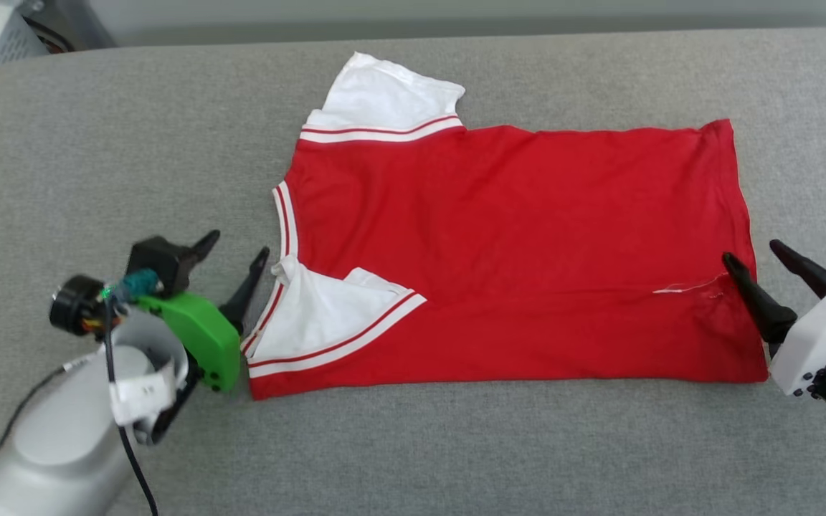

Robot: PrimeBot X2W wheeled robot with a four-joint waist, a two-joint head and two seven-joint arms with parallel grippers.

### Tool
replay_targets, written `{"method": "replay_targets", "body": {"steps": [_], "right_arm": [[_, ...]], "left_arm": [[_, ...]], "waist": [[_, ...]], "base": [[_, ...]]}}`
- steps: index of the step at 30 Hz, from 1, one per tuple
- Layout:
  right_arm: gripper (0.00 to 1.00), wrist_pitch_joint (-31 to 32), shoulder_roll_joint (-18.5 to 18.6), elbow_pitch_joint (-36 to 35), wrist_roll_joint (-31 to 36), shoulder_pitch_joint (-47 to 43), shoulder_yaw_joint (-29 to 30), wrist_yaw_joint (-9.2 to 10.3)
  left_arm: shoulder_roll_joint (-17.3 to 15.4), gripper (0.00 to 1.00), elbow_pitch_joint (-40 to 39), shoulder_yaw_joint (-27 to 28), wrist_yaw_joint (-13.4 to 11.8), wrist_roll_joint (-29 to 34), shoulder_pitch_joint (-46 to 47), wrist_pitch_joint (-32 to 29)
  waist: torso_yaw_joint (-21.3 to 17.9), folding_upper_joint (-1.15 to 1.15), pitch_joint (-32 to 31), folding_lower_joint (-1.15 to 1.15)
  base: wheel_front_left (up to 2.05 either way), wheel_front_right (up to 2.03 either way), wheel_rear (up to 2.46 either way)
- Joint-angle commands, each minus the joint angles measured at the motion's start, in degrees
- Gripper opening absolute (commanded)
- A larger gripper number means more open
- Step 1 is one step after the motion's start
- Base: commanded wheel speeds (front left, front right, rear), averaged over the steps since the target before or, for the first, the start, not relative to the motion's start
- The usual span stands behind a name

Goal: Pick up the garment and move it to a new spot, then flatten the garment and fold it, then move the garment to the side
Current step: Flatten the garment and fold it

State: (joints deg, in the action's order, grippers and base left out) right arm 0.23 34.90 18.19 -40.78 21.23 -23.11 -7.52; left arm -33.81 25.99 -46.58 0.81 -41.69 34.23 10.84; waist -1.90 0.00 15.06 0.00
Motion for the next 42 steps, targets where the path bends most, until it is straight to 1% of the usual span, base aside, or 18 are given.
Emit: {"method": "replay_targets", "body": {"steps": [1, 4, 6, 10, 13, 15, 19, 22, 25, 27, 29, 32, 38, 39, 40, 42], "right_arm": [[1.0, 0.14, 0.34, -0.48, 0.15, -0.86, 0.4, 0.03], [1.0, 1.27, 0.88, -1.7, 0.14, -1.32, 0.88, 0.03], [1.0, 1.95, 1.14, -2.4, 0.21, -1.56, 1.46, 0.03], [1.0, 4.63, 1.52, -3.35, -0.5, -2.3, 1.54, 0.03], [1.0, 6.32, 1.54, -4.22, -1.04, -2.74, 1.44, 0.03], [1.0, 7.35, 1.39, -4.68, -1.26, -3.07, 1.22, 0.03], [1.0, 8.91, 0.84, -5.46, -1.36, -3.48, 1.0, 0.03], [1.0, 10.02, 0.51, -5.9, -1.56, -3.44, 0.58, 0.03], [1.0, 10.34, 0.3, -6.28, -1.49, -3.0, 0.42, 0.03], [1.0, 10.39, 0.1, -6.33, -1.35, -2.72, 0.34, 0.03], [1.0, 10.48, -0.11, -6.24, -1.35, -2.67, 0.3, 0.03], [1.0, 10.49, -0.29, -6.24, -1.3, -2.44, 0.15, 0.03], [1.0, 10.63, 0.25, -6.45, -1.2, -1.9, 0.5, 0.03], [1.0, 10.68, 0.55, -6.58, -1.09, -1.85, 0.75, 0.03], [1.0, 10.77, 0.85, -6.74, -0.99, -1.81, 0.92, 0.03], [1.0, 11.09, 1.67, -7.38, -0.86, -1.63, 1.5, 0.03]], "left_arm": [[-1.02, 1.0, -1.39, 0.46, 0.59, -0.82, 2.33, -1.6], [-2.9, 1.0, -4.79, 0.83, 1.67, -2.79, 4.68, -7.45], [-3.82, 1.0, -7.12, 1.06, 2.15, -5.42, 6.33, -13.52], [-4.54, 1.0, -10.63, 0.74, 2.87, -12.04, 8.44, -26.53], [-5.57, 1.0, -12.38, -0.93, 3.31, -15.88, 9.37, -36.47], [-6.01, 1.0, -13.22, -2.04, 3.51, -17.88, 9.49, -41.46], [-6.7, 1.0, -13.9, -4.75, 3.68, -19.22, 8.9, -48.05], [-6.61, 1.0, -13.6, -6.34, 3.66, -19.85, 7.58, -50.44], [-6.44, 1.0, -12.24, -7.66, 3.64, -19.38, 6.16, -50.73], [-5.96, 1.0, -10.76, -8.18, 3.38, -18.91, 5.21, -49.92], [-5.59, 1.0, -8.85, -9.45, 3.19, -16.91, 4.68, -49.05], [-4.02, 1.0, -5.52, -10.17, 2.88, -16.8, 3.04, -47.77], [-1.26, 1.0, -0.94, -12.24, 3.9, -15.33, 0.87, -44.63], [-0.93, 0.28, -0.59, -12.34, 4.09, -15.13, 0.62, -43.7], [-0.7, 0.02, -0.35, -12.27, 4.14, -14.93, 0.46, -42.75], [-0.52, 0.0, -0.15, -12.42, 4.16, -13.95, 0.28, -40.91]], "waist": [[1.28, 0.0, -1.58, 0.0], [1.84, 0.0, -2.02, 0.0], [2.18, 0.0, -2.35, 0.0], [2.66, 0.0, -2.65, 0.0], [2.53, 0.0, -2.77, 0.0], [2.3, 0.0, -2.73, 0.0], [1.5, 0.0, -2.3, 0.0], [0.72, 0.0, -1.57, 0.0], [-0.1, 0.0, -0.53, 0.0], [-0.5, 0.0, 0.11, 0.0], [-0.66, 0.0, 0.65, 0.0], [-0.88, 0.0, 1.19, 0.0], [-0.89, 0.0, 0.83, 0.0], [-0.8, 0.0, 0.57, 0.0], [-0.7, 0.0, 0.31, 0.0], [-0.44, 0.0, -0.35, 0.0]], "base": [[0.0, 0.0, 0.0], [0.0, 0.0, 0.0], [0.0, 0.0, 0.0], [0.0, 0.0, 0.0], [0.0, 0.0, 0.0], [0.0, 0.0, 0.0], [0.0, 0.0, 0.0], [0.0, 0.0, 0.0], [0.0, 0.0, 0.0], [0.0, 0.0, 0.0], [0.0, 0.0, 0.0], [0.0, 0.0, 0.0], [0.0, 0.0, 0.0], [0.0, 0.0, 0.0], [0.0, 0.0, 0.0], [0.0, 0.0, 0.0]]}}
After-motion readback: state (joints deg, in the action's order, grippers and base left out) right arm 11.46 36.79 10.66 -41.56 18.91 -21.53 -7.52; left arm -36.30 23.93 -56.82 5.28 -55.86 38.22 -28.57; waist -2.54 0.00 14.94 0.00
